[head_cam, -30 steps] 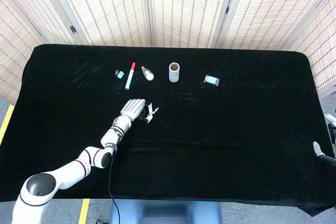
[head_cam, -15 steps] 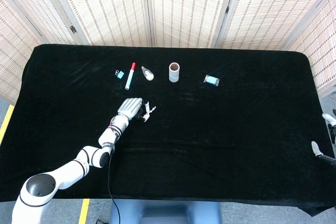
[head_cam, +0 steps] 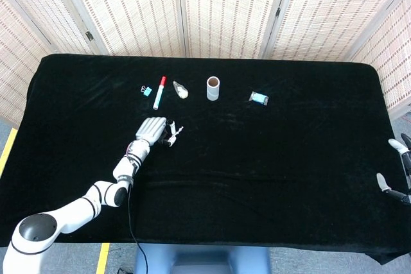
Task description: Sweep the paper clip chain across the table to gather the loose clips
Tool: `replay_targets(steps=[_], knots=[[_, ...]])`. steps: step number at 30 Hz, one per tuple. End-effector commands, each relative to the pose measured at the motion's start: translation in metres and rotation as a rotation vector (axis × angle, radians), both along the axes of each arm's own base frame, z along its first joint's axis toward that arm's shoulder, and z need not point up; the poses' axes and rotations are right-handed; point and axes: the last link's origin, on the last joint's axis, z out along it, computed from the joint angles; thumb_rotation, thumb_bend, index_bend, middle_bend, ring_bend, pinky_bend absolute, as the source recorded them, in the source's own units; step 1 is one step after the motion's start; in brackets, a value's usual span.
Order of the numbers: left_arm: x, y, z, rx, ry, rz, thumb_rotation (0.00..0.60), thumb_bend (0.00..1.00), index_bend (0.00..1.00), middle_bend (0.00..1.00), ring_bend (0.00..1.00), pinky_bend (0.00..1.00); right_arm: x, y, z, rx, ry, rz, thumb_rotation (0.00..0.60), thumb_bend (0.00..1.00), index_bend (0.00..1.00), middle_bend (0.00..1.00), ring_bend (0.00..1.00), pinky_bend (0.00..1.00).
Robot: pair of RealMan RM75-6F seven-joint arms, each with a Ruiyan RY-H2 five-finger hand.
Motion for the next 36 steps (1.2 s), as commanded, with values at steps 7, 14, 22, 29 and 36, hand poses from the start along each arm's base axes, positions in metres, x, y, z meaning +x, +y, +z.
replay_targets(steps=[7,14,22,29,36], knots=[[-0.017,-0.013,0.034,0.087,0.018,-0.007,0.6,0.6,0.84,1.0,1.0,1.0,0.008,-0.001,-0.003,0.012,0.003,0.036,0.6,0.41,0.12,0.0,0.0,0.0],[-0.038,-0.037,0.065,0.16,0.046,0.024,0.6,0.6,0.84,1.0,1.0,1.0,0.018,-0.003,-0.009,0.034,0.008,0.082,0.6,0.41,0.12,0.0,0.0,0.0],[-0.066,-0.07,0.086,0.208,0.068,0.086,0.6,0.6,0.84,1.0,1.0,1.0,0.031,-0.005,-0.018,0.07,0.015,0.137,0.6,0.41,0.12,0.0,0.0,0.0],[-0.093,-0.086,0.09,0.224,0.073,0.153,0.6,0.6,0.84,1.0,1.0,1.0,0.039,-0.005,-0.024,0.095,0.02,0.173,0.6,0.41,0.12,0.0,0.0,0.0],[-0.103,-0.089,0.089,0.222,0.078,0.169,0.6,0.6,0.84,1.0,1.0,1.0,0.042,-0.004,-0.027,0.101,0.025,0.182,0.6,0.41,0.12,0.0,0.0,0.0]])
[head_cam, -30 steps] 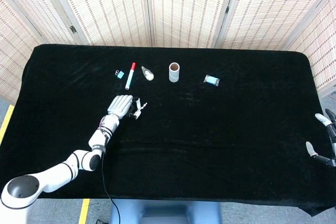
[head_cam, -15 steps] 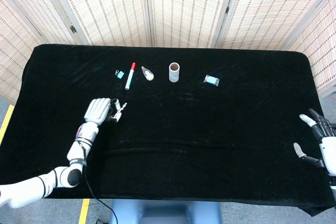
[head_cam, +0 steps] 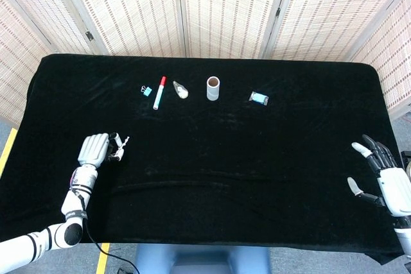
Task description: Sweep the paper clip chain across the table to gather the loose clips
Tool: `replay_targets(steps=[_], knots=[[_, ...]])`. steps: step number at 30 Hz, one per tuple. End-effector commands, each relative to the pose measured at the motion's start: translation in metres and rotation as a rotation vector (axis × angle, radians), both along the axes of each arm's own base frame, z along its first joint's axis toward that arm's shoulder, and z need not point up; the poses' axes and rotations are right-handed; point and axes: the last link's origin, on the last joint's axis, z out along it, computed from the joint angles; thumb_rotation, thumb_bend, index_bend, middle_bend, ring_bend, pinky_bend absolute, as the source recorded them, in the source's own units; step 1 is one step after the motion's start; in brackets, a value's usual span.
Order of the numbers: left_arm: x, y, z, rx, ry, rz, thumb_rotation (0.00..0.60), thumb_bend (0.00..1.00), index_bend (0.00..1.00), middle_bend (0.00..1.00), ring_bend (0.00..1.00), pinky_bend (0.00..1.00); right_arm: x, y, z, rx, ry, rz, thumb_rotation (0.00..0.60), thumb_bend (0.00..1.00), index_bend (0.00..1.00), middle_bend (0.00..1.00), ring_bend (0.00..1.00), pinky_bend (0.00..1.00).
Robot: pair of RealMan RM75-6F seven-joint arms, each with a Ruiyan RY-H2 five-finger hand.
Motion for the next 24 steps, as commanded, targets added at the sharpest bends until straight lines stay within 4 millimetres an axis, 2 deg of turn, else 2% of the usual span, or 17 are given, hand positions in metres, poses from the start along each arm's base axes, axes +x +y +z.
replay_targets(steps=[1,14,16,19,21,24], knots=[[-0.003,0.0,-0.002,-0.006,0.0,0.006,0.6,0.6,0.84,1.0,1.0,1.0,0.0,0.0,-0.001,0.002,0.0,0.0,0.6,0.41,0.12,0.0,0.0,0.0],[-0.025,0.003,-0.007,-0.028,0.0,0.061,0.6,0.6,0.78,1.0,1.0,1.0,-0.002,0.001,0.001,-0.004,0.0,-0.01,0.6,0.41,0.12,0.0,0.0,0.0],[-0.029,0.004,-0.008,-0.031,0.009,0.067,0.6,0.59,0.74,1.0,1.0,1.0,-0.002,0.001,0.001,-0.004,0.001,-0.012,0.6,0.41,0.12,0.0,0.0,0.0],[-0.031,0.005,-0.006,-0.03,0.034,0.062,0.6,0.45,0.5,1.0,1.0,1.0,-0.002,0.0,0.0,-0.002,0.002,-0.013,0.6,0.41,0.12,0.0,0.0,0.0],[-0.03,0.005,-0.004,-0.028,0.046,0.059,0.6,0.33,0.29,0.99,0.99,1.0,-0.003,0.0,0.0,-0.002,0.003,-0.013,0.6,0.41,0.12,0.0,0.0,0.0],[-0.026,0.006,0.0,-0.013,0.046,0.052,0.6,0.24,0.12,0.98,0.99,1.0,-0.003,0.0,0.0,-0.001,0.002,-0.014,0.6,0.41,0.12,0.0,0.0,0.0]])
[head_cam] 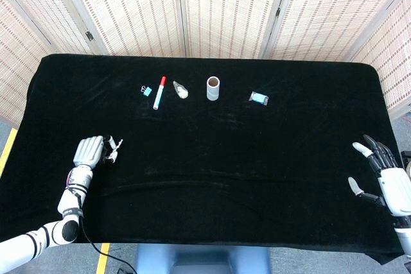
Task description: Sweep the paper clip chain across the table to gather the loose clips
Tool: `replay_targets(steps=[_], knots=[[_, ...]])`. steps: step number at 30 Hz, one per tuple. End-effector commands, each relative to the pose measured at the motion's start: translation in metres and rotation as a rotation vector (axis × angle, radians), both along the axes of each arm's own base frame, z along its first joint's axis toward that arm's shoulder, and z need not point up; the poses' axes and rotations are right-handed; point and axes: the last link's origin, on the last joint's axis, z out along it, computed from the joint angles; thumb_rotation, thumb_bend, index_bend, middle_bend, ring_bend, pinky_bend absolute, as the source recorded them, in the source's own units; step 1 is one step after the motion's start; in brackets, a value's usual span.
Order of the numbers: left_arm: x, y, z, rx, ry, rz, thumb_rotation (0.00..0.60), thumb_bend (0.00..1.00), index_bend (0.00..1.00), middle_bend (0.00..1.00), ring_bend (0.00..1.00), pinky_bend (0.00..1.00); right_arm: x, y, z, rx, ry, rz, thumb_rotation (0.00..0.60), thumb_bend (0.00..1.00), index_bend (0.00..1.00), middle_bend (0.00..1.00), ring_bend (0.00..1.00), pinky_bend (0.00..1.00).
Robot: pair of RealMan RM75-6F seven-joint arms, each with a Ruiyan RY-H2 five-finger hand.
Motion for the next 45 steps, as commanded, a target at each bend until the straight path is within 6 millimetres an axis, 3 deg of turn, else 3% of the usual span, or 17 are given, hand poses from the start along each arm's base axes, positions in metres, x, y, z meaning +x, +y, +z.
replay_targets(steps=[1,11,14,16,21,24,28,34,37,39,45], knots=[[0.004,0.0,0.005,0.018,0.001,-0.008,0.6,0.23,0.1,0.98,0.98,1.0,0.0,0.0,0.0,0.001,0.0,0.001,0.6,0.41,0.12,0.0,0.0,0.0],[0.012,-0.008,0.015,0.018,0.006,-0.033,0.6,0.19,0.08,0.96,0.97,1.0,0.001,0.001,0.001,-0.005,-0.001,0.006,0.6,0.41,0.12,0.0,0.0,0.0],[0.017,-0.015,0.025,0.015,-0.005,-0.056,0.6,0.19,0.1,0.89,0.9,0.96,0.001,0.002,0.002,-0.007,-0.003,0.008,0.6,0.41,0.12,0.0,0.0,0.0],[0.023,-0.025,0.036,0.009,-0.02,-0.082,0.6,0.19,0.1,0.78,0.8,0.89,0.001,0.002,0.003,-0.009,-0.003,0.009,0.6,0.41,0.12,0.0,0.0,0.0],[0.029,-0.062,0.071,0.03,-0.02,-0.18,0.6,0.2,0.1,0.4,0.38,0.5,0.001,0.004,0.004,-0.013,0.0,0.009,0.6,0.41,0.12,0.0,0.0,0.0],[0.023,-0.09,0.096,0.099,-0.035,-0.228,0.6,0.2,0.07,0.25,0.22,0.27,0.001,0.005,0.003,-0.013,0.008,0.005,0.6,0.41,0.12,0.0,0.0,0.0],[0.005,-0.128,0.124,0.197,0.013,-0.269,0.6,0.21,0.05,0.14,0.09,0.07,0.002,0.007,0.0,-0.02,0.041,-0.007,0.6,0.41,0.12,0.0,0.0,0.0],[-0.032,-0.198,0.136,0.302,0.074,-0.224,0.6,0.21,0.04,0.05,0.0,0.01,0.005,0.01,-0.003,-0.031,0.098,-0.024,0.6,0.41,0.12,0.0,0.0,0.0],[-0.051,-0.219,0.133,0.298,0.07,-0.174,0.6,0.2,0.04,0.03,0.0,0.0,0.008,0.013,-0.002,-0.04,0.114,-0.019,0.6,0.41,0.12,0.0,0.0,0.0],[-0.06,-0.225,0.131,0.289,0.087,-0.138,0.6,0.2,0.04,0.01,0.0,0.0,0.011,0.016,-0.002,-0.052,0.12,-0.01,0.6,0.41,0.12,0.0,0.0,0.0],[-0.062,-0.225,0.131,0.26,0.116,-0.124,0.6,0.2,0.07,0.01,0.0,0.01,0.016,0.021,-0.005,-0.057,0.136,0.015,0.6,0.41,0.12,0.0,0.0,0.0]])
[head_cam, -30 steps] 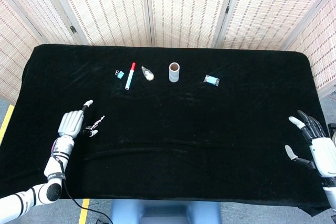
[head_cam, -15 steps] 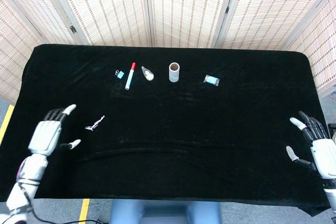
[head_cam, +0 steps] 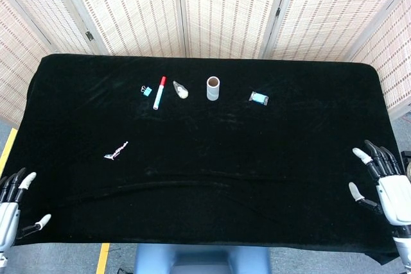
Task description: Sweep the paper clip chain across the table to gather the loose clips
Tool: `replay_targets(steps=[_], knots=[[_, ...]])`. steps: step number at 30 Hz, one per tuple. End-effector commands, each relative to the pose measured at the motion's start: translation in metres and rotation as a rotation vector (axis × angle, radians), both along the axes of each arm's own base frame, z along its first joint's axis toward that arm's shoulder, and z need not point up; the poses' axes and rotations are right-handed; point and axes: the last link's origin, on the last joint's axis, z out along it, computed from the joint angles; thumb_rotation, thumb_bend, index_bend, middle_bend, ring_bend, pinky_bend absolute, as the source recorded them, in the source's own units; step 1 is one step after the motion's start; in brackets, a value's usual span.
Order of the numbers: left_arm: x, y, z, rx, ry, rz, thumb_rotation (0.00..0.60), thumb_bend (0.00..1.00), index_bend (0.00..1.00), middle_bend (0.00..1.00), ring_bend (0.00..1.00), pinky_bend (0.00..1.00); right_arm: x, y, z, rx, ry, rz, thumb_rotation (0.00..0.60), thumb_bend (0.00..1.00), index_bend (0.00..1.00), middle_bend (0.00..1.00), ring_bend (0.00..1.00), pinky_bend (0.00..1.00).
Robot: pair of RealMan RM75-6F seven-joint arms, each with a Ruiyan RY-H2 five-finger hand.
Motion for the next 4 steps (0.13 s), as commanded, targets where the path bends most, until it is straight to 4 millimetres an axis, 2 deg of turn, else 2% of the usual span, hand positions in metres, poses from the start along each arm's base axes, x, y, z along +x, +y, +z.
replay_targets(steps=[1,4], knots=[[-0.001,0.0001,-0.0007,-0.017,-0.002,0.014,0.6,0.2,0.07,0.01,0.0,0.01,0.0015,0.0019,-0.002,0.003,0.007,0.005,0.6,0.41,0.12,0.0,0.0,0.0],[-0.0018,0.0006,-0.0002,-0.022,-0.004,0.021,0.6,0.2,0.07,0.01,0.0,0.01,0.0018,0.0011,-0.0035,0.009,0.01,0.005,0.6,0.41,0.12,0.0,0.0,0.0]])
